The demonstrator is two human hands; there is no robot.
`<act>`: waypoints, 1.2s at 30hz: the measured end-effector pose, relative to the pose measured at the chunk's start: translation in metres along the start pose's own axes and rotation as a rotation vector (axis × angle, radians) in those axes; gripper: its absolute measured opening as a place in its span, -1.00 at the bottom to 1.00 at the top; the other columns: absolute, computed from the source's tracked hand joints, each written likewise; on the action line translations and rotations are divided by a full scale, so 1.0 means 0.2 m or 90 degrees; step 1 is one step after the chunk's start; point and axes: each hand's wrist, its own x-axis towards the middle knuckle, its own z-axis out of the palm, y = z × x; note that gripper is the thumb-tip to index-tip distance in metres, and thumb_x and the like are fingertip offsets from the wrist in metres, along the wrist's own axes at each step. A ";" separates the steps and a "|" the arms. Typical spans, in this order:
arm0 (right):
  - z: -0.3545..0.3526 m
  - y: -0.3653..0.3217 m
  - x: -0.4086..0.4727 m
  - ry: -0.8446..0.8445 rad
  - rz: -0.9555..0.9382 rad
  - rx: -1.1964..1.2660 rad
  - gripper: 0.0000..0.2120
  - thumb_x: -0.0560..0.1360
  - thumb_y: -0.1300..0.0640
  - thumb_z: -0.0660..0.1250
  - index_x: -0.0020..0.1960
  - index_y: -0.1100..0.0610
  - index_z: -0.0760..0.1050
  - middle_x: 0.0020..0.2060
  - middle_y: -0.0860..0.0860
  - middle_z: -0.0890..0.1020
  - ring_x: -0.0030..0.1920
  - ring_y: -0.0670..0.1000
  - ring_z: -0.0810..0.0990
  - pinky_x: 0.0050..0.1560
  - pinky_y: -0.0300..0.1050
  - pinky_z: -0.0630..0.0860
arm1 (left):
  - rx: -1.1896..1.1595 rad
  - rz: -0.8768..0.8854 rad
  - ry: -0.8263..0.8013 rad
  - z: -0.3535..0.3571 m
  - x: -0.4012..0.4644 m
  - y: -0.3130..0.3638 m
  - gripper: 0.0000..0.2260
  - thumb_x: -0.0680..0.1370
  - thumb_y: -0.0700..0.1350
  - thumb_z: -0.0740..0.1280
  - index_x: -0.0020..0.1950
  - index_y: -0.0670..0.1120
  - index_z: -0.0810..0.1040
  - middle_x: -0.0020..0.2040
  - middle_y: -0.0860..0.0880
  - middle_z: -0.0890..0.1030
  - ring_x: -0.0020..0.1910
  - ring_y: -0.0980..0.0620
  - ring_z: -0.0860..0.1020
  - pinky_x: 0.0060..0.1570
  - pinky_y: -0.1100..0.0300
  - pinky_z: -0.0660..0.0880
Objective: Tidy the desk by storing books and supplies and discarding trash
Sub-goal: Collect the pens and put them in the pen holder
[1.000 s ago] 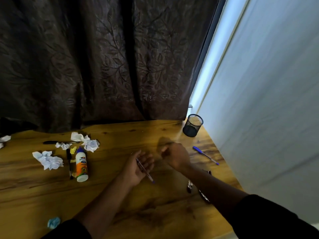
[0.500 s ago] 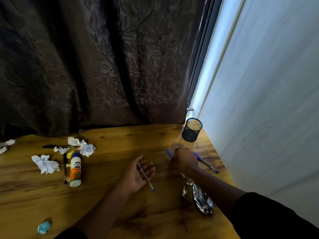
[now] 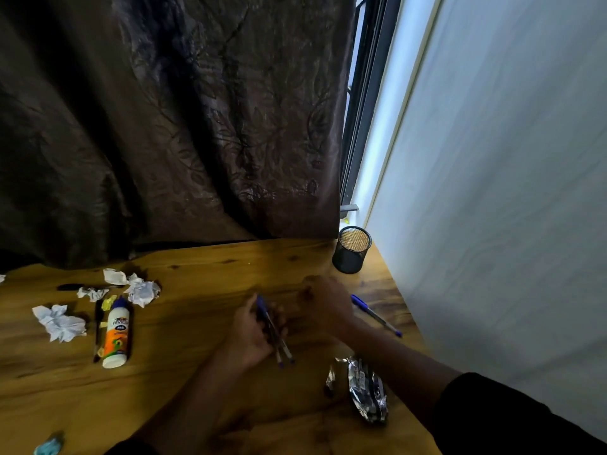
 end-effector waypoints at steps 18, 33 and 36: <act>-0.12 0.18 0.05 -0.075 0.062 -0.111 -0.72 0.43 0.05 0.45 0.05 0.03 0.43 -0.05 0.03 0.61 -0.05 0.13 0.61 -0.15 -0.03 0.58 | -0.030 0.017 -0.019 0.03 -0.02 -0.05 -0.68 0.70 0.03 0.17 0.16 -0.20 0.55 -0.24 -0.11 0.63 -0.36 -0.02 0.60 -0.44 0.21 0.57; 0.16 -0.61 -0.10 -0.190 -0.186 0.049 -0.74 0.42 0.16 0.45 0.10 0.05 0.56 -0.05 0.03 0.67 -0.02 0.08 0.66 -0.04 0.04 0.65 | -0.236 0.162 -0.013 -0.21 -0.31 -0.04 -0.57 0.67 0.06 0.08 0.10 -0.22 0.62 -0.12 -0.21 0.67 -0.09 -0.14 0.61 -0.02 0.01 0.49; 0.19 -0.70 -0.13 -0.176 -0.212 0.049 -0.78 0.46 0.13 0.43 0.11 0.03 0.58 -0.03 0.00 0.69 0.00 0.06 0.67 -0.01 -0.01 0.64 | -0.221 0.172 -0.004 -0.32 -0.36 0.00 -0.61 0.65 0.04 0.10 0.05 -0.20 0.59 -0.18 -0.17 0.67 -0.23 -0.10 0.66 -0.14 0.05 0.53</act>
